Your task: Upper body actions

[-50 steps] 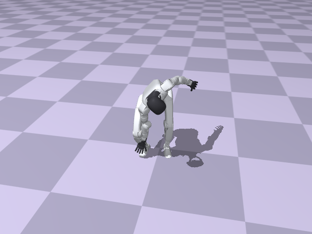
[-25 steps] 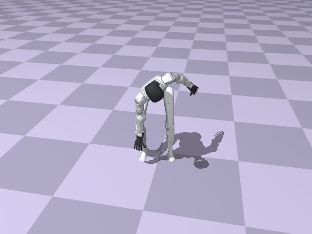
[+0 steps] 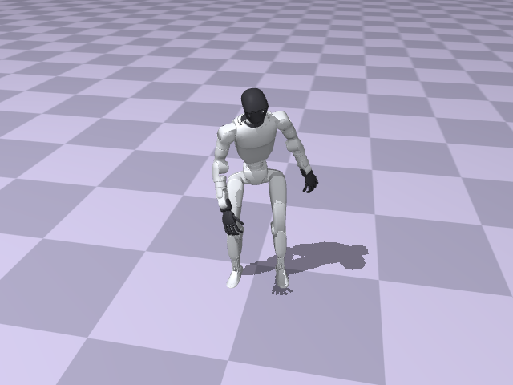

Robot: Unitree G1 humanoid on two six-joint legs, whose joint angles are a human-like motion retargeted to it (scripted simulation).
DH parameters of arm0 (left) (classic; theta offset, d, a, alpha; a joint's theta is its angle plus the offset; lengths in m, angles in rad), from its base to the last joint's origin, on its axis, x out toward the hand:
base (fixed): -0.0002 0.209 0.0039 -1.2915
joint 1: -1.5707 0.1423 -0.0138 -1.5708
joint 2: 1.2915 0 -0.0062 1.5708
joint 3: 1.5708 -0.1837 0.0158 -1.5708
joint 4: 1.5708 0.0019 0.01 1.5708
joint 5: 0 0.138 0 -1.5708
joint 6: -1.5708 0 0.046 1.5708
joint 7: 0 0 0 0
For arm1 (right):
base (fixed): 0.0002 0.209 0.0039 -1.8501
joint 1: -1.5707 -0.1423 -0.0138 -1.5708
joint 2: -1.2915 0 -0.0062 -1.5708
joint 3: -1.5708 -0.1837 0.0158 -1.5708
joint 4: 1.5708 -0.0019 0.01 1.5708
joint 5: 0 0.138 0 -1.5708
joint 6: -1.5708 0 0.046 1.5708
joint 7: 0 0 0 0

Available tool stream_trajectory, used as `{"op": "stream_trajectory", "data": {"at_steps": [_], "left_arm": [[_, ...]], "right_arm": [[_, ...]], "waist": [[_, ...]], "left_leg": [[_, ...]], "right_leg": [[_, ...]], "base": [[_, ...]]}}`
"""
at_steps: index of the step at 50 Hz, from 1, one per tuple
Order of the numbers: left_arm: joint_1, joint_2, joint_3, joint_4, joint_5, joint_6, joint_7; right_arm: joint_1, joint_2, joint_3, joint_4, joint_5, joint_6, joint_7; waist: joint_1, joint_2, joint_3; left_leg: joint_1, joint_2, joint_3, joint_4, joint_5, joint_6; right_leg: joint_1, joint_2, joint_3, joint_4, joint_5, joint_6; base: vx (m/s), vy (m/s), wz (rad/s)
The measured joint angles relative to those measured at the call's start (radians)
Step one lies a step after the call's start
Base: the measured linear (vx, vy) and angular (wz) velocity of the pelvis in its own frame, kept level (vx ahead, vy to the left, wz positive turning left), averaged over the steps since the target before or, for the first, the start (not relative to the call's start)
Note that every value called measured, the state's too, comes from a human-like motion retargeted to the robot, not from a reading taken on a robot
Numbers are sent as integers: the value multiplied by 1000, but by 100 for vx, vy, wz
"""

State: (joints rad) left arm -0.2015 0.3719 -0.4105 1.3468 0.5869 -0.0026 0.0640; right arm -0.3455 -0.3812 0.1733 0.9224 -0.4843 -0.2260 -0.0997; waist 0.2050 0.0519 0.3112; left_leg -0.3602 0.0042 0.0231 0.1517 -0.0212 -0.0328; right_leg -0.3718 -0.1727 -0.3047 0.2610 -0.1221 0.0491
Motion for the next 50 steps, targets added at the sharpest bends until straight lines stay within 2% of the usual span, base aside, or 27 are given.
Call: {"op": "stream_trajectory", "data": {"at_steps": [11, 20, 25, 35, 42, 50], "left_arm": [[67, -98, 5, 55, 1, 12, -81], [106, -125, -4, 97, 28, 13, -81], [120, -127, -12, 137, 29, 16, -86], [142, -120, -15, 186, 63, 28, -90], [144, -121, 0, 220, 60, 39, -95], [156, -133, 14, 233, 46, 41, -98]], "right_arm": [[215, -1, 55, -376, 168, -74, 79], [310, -91, 66, -686, 371, -118, 166], [309, -200, 81, -823, 498, -144, 195], [318, -368, 54, -1052, 725, -118, 227], [397, -367, -62, -1187, 672, -129, 151], [467, -284, -117, -1280, 637, -161, 99]], "waist": [[-41, -63, -168], [-51, -90, -249], [-66, -93, -268], [-75, -89, -279], [-83, -92, -289], [-86, -97, -305]], "left_leg": [[176, -4, 36, -76, -4, 22], [272, 1, 95, -120, -22, 31], [307, 1, 115, -126, -32, 35], [352, 1, 139, -120, -53, 41], [361, 1, 132, -116, -59, 42], [363, -3, 121, -115, -61, 43]], "right_leg": [[181, 23, -7, -121, 47, 10], [235, 35, 34, -161, 66, 15], [256, 36, 45, -172, 77, 18], [282, 38, 78, -178, 91, 22], [293, 35, 68, -178, 89, 24], [301, 32, 59, -185, 87, 24]], "base": [[24, 10, -18], [15, 10, -38], [9, 8, -29], [5, 7, -20], [1, 2, 0], [0, 0, 0]]}}
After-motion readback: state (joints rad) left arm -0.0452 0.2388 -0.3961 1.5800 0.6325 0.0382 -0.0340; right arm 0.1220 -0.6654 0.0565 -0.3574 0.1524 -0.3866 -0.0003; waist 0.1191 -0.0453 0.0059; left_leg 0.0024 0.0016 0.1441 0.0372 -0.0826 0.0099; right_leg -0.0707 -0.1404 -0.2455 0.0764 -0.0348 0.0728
